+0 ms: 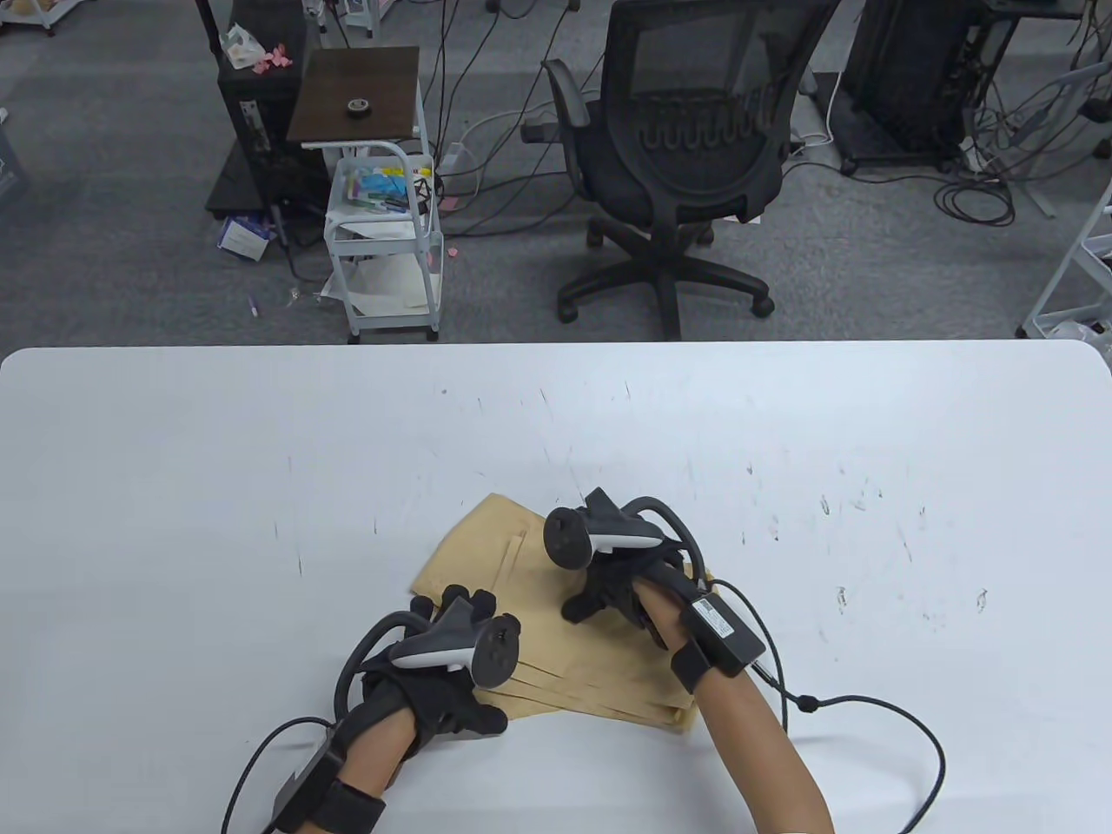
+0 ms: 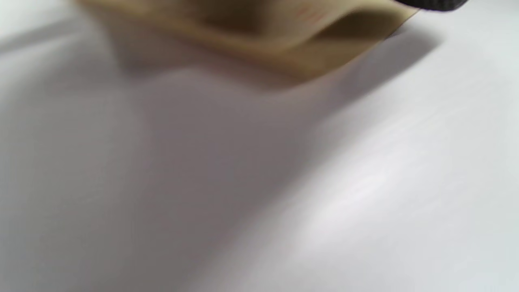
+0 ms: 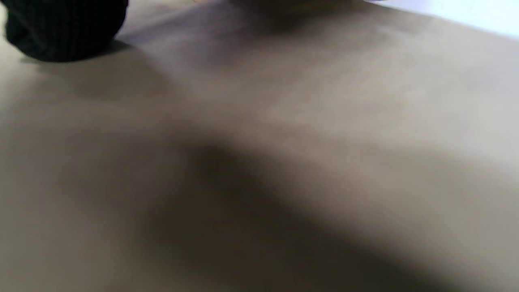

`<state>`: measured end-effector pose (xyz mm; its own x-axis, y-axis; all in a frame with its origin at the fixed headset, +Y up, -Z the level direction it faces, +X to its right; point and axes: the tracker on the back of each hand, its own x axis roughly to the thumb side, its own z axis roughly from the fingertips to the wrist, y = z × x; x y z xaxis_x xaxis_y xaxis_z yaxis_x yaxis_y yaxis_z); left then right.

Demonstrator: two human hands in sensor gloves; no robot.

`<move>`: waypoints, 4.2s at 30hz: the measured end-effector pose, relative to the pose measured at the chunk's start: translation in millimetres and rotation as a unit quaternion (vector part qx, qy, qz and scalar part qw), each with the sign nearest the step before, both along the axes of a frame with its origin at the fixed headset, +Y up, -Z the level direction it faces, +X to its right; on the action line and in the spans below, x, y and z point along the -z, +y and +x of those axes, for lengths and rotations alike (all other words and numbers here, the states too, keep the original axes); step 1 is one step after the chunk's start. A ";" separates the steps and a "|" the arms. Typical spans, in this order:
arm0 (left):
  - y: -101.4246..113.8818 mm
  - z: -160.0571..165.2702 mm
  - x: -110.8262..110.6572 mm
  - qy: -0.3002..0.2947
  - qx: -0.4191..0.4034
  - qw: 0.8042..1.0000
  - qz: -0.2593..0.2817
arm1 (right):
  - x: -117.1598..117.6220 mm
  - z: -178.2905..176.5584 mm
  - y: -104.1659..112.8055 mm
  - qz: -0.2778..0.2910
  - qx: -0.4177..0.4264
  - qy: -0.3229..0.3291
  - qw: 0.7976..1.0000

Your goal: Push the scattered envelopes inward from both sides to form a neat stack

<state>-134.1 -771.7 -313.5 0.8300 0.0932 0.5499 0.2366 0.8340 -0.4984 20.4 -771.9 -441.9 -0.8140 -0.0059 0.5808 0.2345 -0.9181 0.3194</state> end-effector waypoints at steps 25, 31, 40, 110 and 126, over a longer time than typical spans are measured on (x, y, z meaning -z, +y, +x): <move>-23.2 36.7 -14.6 0.027 0.075 0.996 0.034 | -13.2 -50.2 13.9 0.000 -0.073 -0.072 0.995; -23.6 36.9 -14.4 0.030 0.080 0.996 0.030 | -7.0 -55.3 14.2 -0.028 -0.103 -0.097 0.990; -24.0 36.3 -13.2 0.035 0.078 0.996 0.021 | -3.4 -49.3 8.5 -0.100 -0.068 -0.140 0.983; 6.1 -111.4 36.5 0.204 -0.329 0.921 0.031 | -63.2 44.1 123.5 0.094 0.176 0.044 0.979; 15.5 -136.9 35.9 0.179 -0.372 0.908 -0.069 | -62.6 41.1 121.5 0.155 0.104 0.036 0.982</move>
